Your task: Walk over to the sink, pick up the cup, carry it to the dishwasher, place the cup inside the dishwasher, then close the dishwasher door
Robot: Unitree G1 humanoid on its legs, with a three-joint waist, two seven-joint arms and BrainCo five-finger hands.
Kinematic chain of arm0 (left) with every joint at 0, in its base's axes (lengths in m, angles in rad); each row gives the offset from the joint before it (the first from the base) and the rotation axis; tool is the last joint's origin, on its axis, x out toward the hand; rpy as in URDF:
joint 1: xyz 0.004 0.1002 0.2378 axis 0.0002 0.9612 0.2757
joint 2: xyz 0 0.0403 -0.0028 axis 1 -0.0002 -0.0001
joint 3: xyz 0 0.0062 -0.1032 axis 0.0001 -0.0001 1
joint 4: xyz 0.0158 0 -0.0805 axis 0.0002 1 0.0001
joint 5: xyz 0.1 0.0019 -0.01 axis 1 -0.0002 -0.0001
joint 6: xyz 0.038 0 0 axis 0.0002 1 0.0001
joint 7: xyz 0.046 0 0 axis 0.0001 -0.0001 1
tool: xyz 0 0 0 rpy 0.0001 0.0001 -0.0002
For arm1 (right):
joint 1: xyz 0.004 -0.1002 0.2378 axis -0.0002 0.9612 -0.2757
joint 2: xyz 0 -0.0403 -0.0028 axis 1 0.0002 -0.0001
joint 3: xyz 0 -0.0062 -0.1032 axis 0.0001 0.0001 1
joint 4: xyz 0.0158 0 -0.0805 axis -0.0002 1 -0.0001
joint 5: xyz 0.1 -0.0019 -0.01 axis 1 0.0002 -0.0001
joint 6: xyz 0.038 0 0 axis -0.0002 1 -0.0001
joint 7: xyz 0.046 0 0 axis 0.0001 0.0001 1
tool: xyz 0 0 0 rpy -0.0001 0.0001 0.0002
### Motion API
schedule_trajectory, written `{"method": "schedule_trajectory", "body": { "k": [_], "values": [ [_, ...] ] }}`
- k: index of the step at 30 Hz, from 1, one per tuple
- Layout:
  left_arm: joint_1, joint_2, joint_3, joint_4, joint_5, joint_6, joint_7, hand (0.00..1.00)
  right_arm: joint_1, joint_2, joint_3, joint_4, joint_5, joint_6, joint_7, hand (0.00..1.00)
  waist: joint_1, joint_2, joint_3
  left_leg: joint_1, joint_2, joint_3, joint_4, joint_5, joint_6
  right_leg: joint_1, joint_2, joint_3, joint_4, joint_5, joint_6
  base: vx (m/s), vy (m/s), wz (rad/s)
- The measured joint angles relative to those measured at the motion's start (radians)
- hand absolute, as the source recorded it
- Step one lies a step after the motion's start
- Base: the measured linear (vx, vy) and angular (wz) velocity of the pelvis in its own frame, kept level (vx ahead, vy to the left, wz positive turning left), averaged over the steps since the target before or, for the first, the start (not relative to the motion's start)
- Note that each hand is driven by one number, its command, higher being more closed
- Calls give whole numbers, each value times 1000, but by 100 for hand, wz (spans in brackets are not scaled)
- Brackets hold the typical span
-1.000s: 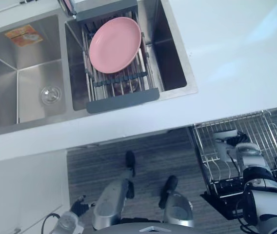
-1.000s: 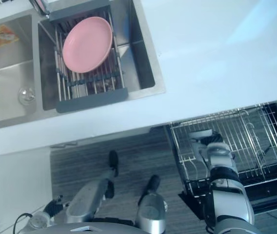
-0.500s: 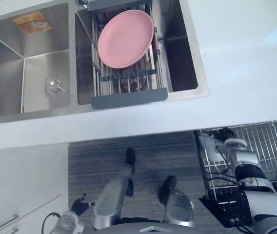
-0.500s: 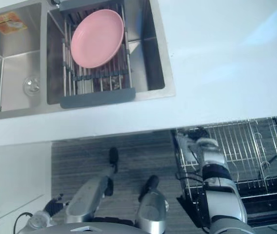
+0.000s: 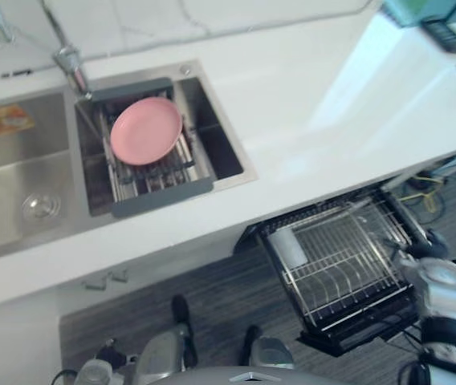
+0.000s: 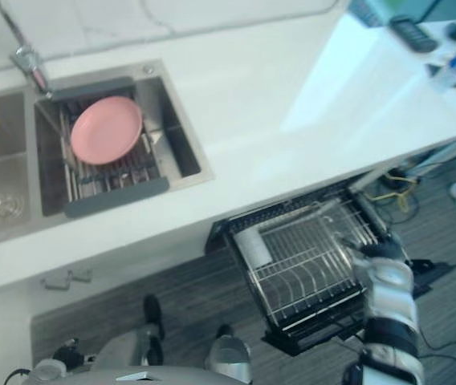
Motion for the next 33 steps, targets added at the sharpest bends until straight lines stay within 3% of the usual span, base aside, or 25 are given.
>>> {"method": "schedule_trajectory", "body": {
  "k": [3, 4, 5, 6, 8, 9, 11, 12, 14, 15, 17, 21, 23, 25, 27, 28, 29, 30, 33],
  "values": [
    [-14, 2, -1, 1, -9, 13, -20, 0, 69, -25, -87, -25, 5, 16, 26, 0, -40, -4, -31, 21, 2, 43, 0, -11, 0, 8, 3, 39, -31, 25, 1, 37, 19, -43],
    [-14, 1, -1, 2, -46, 20, -23, 0, 90, -27, -108, -43, 11, 15, 33, 0, -51, -2, -33, 30, 2, 52, -1, -14, 0, 16, 3, 49, -38, 27, -1, 16, 15, -30],
    [-15, -1, 0, 4, -160, 39, -35, 0, 109, -28, -129, -61, 36, -1, 33, 0, -60, 3, -40, 36, 3, 58, -1, -19, -2, 18, 3, 57, -43, 31, -3, 19, 24, -29],
    [-19, -28, 11, 30, -385, 87, -43, 0, 134, -26, -175, -127, 81, -89, 28, 0, -82, 12, -54, 36, 4, 72, -1, -26, 1, 17, 1, 59, -54, 40, -3, 16, 28, -26],
    [-24, -62, 44, 59, -451, 99, -53, 0, 138, -16, -215, -228, 118, -179, 27, 0, -90, 20, -66, 34, 5, 84, -2, -28, 3, 16, 2, 70, -70, 51, -3, 12, 23, -26],
    [-23, -89, 74, 89, -462, 96, -68, 0, 139, -7, -249, -461, 170, -301, 20, 0, -95, 38, -88, 38, 9, 106, -2, -33, 2, 14, 5, 84, -88, 63, -9, 17, 6, -32],
    [-20, -95, 89, 97, -437, 83, -70, 0, 137, -4, -256, -604, 209, -379, 33, 0, -95, 40, -96, 47, 12, 113, -1, -34, 0, 23, 8, 87, -96, 69, -8, 18, -16, -22],
    [-9, -104, 123, 98, -374, 66, -66, 0, 137, 19, -249, -766, 302, -499, 104, 0, -95, 27, -123, 47, 19, 115, -1, -28, 4, 29, 16, 87, -110, 79, -5, 23, -38, -8],
    [-8, -105, 136, 97, -333, 62, -56, 0, 123, 41, -230, -827, 357, -571, 162, 0, -92, 18, -141, 47, 23, 114, -1, -25, 1, 30, 20, 86, -111, 86, -1, 15, -23, -2],
    [-7, -106, 143, 96, -305, 53, -41, 0, 96, 51, -184, -852, 395, -628, 213, 0, -92, 11, -153, 47, 24, 112, -1, -22, 1, 32, 23, 85, -109, 89, -3, 0, 0, 0],
    [-8, -111, 150, 88, -274, 46, -30, 0, 48, 51, -63, -870, 433, -683, 277, 0, -89, 1, -155, 46, 24, 100, -1, -17, 4, 34, 23, 77, -103, 90, -4, -7, -1, 10],
    [-15, -122, 147, 76, -275, 47, -11, 0, -45, 50, 220, -795, 378, -673, 338, 0, -47, 6, -156, 41, 14, 42, -2, -18, 0, 60, 16, 23, -95, 82, -14, -49, 45, 45],
    [-25, -120, 149, 74, -277, 46, -8, 0, -99, 50, 380, -702, 269, -624, 345, 0, -9, 12, -157, 24, 7, 8, -2, -19, 1, 78, 13, -46, -95, 75, -17, -62, 39, 88],
    [-26, -118, 158, 75, -278, 47, -6, 0, -147, 49, 464, -629, 141, -595, 345, 0, 17, 19, -160, 5, 1, -12, -2, -22, 3, 89, 7, -101, -95, 71, -16, -55, 42, 95],
    [-8, -111, 159, 81, -274, 54, -1, 0, -192, 49, 519, -564, 8, -584, 339, 0, 49, 23, -162, -5, -8, -8, -2, -43, -10, 101, -2, -142, -102, 71, -16, -25, 59, 72],
    [21, -101, 162, 103, -274, 62, -1, 0, -222, 49, 551, -526, -71, -583, 337, 0, 70, 2, -159, -5, -21, 3, 6, -51, -9, 107, -21, -148, -115, 72, -17, 20, 57, 37],
    [58, -111, 169, 127, -273, 80, -4, 0, -251, 49, 563, -494, -121, -579, 336, 0, 86, 24, -169, -2, -15, -6, -1, -23, 7, 113, -11, -161, -111, 69, -9, 30, 38, 42],
    [83, -115, 170, 137, -272, 86, -7, 0, -258, 49, 563, -478, -141, -577, 336, 0, 85, 27, -171, -3, -16, -8, -1, -9, 21, 122, -11, -173, -111, 69, -8, 54, 13, 50],
    [166, -114, 200, 156, -272, 110, -21, 0, -308, 40, 603, -376, -207, -533, 337, 0, 127, -15, -171, -8, -35, -12, -1, 2, 22, 140, -18, -197, -117, 68, -9, 59, 22, 37]
  ]
}}
